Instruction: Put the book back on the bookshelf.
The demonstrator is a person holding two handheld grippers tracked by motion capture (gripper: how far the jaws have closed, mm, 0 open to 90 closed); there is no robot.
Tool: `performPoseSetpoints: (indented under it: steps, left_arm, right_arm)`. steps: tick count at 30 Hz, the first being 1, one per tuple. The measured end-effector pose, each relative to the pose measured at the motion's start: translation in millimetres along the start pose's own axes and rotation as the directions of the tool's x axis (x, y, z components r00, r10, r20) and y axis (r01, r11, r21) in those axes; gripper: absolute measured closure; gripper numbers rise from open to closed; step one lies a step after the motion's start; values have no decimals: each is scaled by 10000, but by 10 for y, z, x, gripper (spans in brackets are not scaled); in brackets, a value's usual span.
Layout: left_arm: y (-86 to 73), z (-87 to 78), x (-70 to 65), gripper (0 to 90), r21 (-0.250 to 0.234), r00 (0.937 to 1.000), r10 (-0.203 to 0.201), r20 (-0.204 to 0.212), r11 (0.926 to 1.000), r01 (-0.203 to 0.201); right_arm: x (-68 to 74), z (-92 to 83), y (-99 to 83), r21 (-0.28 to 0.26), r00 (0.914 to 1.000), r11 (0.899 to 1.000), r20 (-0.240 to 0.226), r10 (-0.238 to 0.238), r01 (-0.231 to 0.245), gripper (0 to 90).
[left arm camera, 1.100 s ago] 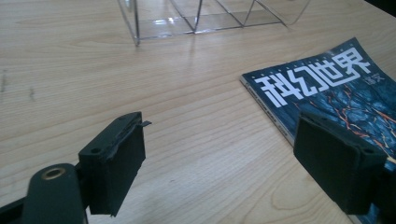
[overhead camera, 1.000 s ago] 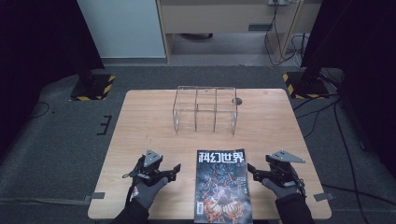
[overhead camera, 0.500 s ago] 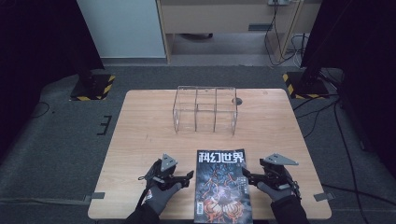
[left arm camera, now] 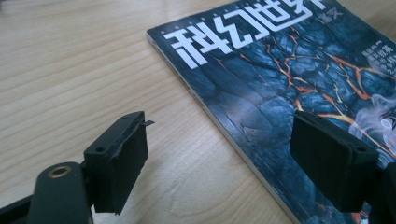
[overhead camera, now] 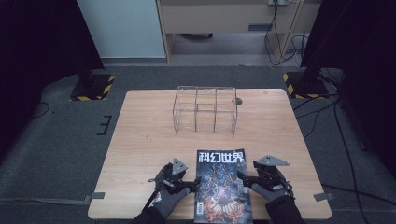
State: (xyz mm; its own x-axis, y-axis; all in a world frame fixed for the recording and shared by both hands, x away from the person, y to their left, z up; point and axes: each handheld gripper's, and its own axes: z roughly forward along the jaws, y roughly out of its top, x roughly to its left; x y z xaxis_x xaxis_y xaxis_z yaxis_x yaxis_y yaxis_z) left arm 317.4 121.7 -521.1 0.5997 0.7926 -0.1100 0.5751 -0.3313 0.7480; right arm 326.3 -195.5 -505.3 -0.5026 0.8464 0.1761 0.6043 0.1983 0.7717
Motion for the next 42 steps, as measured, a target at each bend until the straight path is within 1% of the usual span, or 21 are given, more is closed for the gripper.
performPoseSetpoints:
  steps: [4,5,9,11,12,13,14,15,18,25,28,31,35,42]
  left_arm:
    - [-9,31,-38,187,44,9999,111,60,9999,-111]
    - [-13,40,-46,187,86,9999,130,64,9999,-131]
    - [-29,74,-67,190,233,9997,228,104,9995,-231]
    - [-30,80,-72,191,229,9996,247,125,9994,-250]
    - [-31,83,-74,192,251,9996,253,150,9994,-256]
    - [-34,85,-75,193,266,9996,255,154,9993,-259]
    - [-36,89,-78,194,306,9995,263,161,9992,-268]
    - [-39,93,-79,195,328,9995,273,176,9991,-279]
    - [-47,109,-90,200,380,9992,302,245,9988,-311]
    - [-48,113,-103,221,367,9990,257,370,9990,-270]
    - [-48,115,-114,233,348,9988,256,410,9990,-270]
    - [-47,124,-139,243,313,9985,287,465,9991,-301]
    - [-47,135,-173,251,272,9982,303,516,9991,-317]
    - [-47,143,-194,252,260,9973,392,614,9988,-409]
  right_arm:
    - [7,36,-15,125,10000,9999,-17,-44,44,196]
    - [10,45,-17,138,10000,9999,-29,29,-28,203]
    - [14,93,-41,382,10000,9993,-45,-25,26,221]
    - [16,112,-49,493,10000,9988,-20,-58,59,234]
    - [21,121,-52,531,10000,9986,-10,17,-17,243]
    - [16,127,-57,586,10000,9983,-35,-54,56,250]
    - [20,135,-61,621,10000,9981,-11,12,-11,258]
    - [19,142,-66,665,10000,9978,-52,-37,40,269]
    - [30,156,-74,704,9999,9975,-139,25,-16,296]
    - [29,188,-92,928,9997,9956,-192,176,-158,322]
    - [25,199,-99,998,9995,9948,-219,242,-219,326]
    - [17,205,-103,1000,9989,9942,-225,413,-389,331]
    - [11,216,-110,1133,9991,9929,-214,380,-353,330]
    - [23,221,-117,1094,9984,9929,-261,494,-463,297]
